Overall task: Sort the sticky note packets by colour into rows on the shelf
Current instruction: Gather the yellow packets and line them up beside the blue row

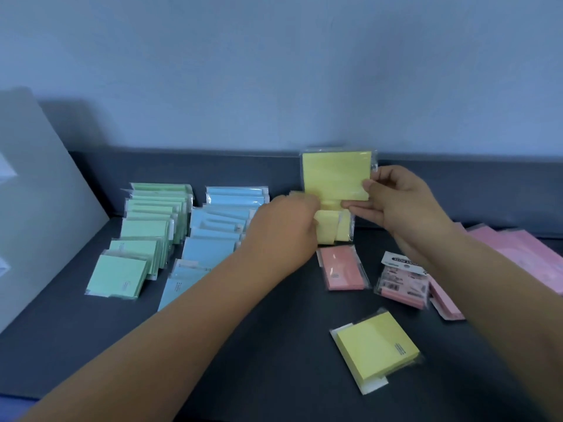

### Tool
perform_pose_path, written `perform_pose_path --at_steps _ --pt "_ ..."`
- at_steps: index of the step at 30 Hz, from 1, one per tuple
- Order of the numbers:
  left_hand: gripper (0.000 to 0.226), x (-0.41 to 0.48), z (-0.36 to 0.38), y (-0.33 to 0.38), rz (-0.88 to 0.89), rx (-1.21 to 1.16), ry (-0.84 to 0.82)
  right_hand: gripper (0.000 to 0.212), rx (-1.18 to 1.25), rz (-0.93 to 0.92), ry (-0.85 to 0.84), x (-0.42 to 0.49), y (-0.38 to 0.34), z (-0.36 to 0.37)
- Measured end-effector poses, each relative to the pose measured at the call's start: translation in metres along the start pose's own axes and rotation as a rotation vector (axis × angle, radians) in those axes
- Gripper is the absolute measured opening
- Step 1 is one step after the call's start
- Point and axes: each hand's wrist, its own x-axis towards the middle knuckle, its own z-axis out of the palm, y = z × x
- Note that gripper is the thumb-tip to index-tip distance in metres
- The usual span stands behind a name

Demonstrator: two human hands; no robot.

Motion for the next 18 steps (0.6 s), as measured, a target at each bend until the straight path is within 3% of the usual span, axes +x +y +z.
perform_pose_path --at_steps 3,6,9,18 --pt "0.014 0.0 -0.004 -0.005 -0.011 -0.081 -0.049 0.009 -0.213 0.029 -0.012 0.0 0.011 0.0" --pt "0.018 0.001 -0.008 -0.003 -0.002 -0.117 -0.064 0.011 -0.517 -0.059 0.085 -0.003 0.025 0.0" --pt "0.022 0.003 -0.007 -0.006 0.01 -0.131 -0.041 0.011 -0.795 -0.117 0.068 -0.012 0.03 0.005" --pt "0.033 0.004 -0.001 -0.005 -0.08 -0.229 0.087 0.015 -0.778 0.036 0.06 -0.005 0.033 0.003"
